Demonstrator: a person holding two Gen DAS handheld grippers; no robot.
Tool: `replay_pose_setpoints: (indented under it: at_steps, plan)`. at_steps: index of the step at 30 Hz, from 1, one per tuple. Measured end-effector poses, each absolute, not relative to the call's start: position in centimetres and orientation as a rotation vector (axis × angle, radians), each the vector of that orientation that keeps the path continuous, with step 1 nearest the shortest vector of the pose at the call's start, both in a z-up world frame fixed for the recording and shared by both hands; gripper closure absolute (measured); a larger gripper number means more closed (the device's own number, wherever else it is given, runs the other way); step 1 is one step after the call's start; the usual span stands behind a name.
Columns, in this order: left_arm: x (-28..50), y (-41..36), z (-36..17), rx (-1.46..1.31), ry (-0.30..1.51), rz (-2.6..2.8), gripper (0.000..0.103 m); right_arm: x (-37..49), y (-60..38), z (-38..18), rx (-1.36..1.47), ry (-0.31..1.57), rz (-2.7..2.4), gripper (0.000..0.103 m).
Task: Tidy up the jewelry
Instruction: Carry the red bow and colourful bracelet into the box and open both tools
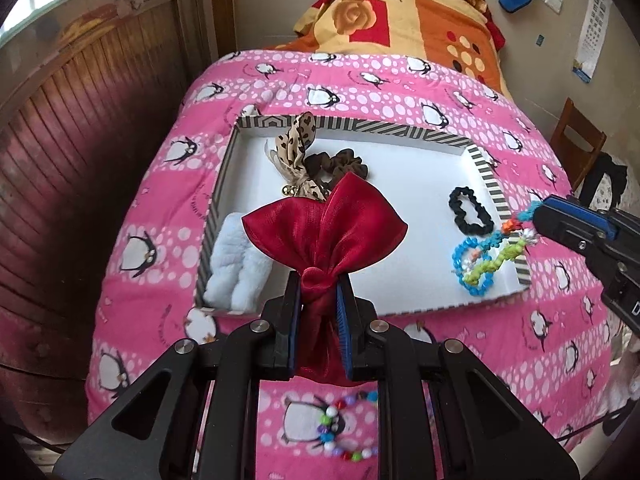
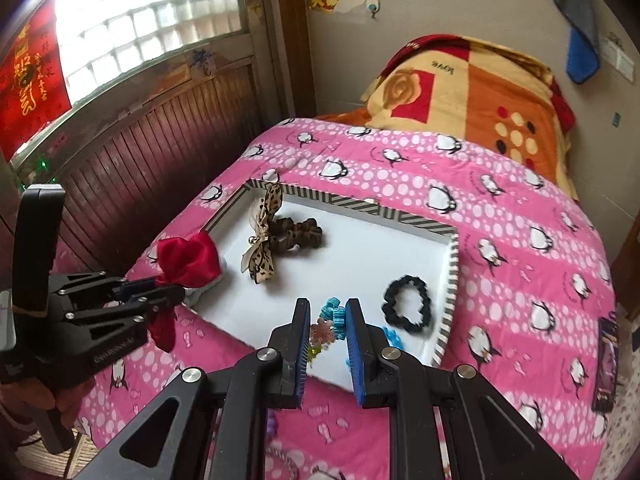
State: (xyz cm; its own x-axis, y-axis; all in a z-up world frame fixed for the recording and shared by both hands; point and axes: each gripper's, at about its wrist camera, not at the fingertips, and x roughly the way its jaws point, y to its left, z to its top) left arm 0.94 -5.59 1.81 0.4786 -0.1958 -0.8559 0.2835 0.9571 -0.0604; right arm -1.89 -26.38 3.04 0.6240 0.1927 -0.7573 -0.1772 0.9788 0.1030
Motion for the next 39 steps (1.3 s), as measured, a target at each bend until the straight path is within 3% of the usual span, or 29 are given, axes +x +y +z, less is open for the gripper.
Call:
replay_pose_setpoints:
  at_steps: [27, 30, 32, 39]
  plan:
    - [7.6, -9.0, -5.1, 0.096, 1.187, -0.179, 0.088, 12.0, -28.8, -7.6, 0.167, 1.112, 0.233, 0.086]
    - [7.6, -9.1, -5.1, 0.092, 1.189, -0.183, 0.08, 11.9, -29.9, -7.6, 0.211, 1.113, 0.224, 0.08]
    - [7.4, -9.2, -5.0, 0.097, 1.192, -0.182, 0.069, 11.3, -30.4, -7.1, 0.224, 1.095, 0.219, 0.074]
    - [6.2, -9.0, -3.9, 0.072, 1.17, -0.19, 0.05, 8.0, -30.7, -4.5, 0.241, 1.026, 0.213, 0.073]
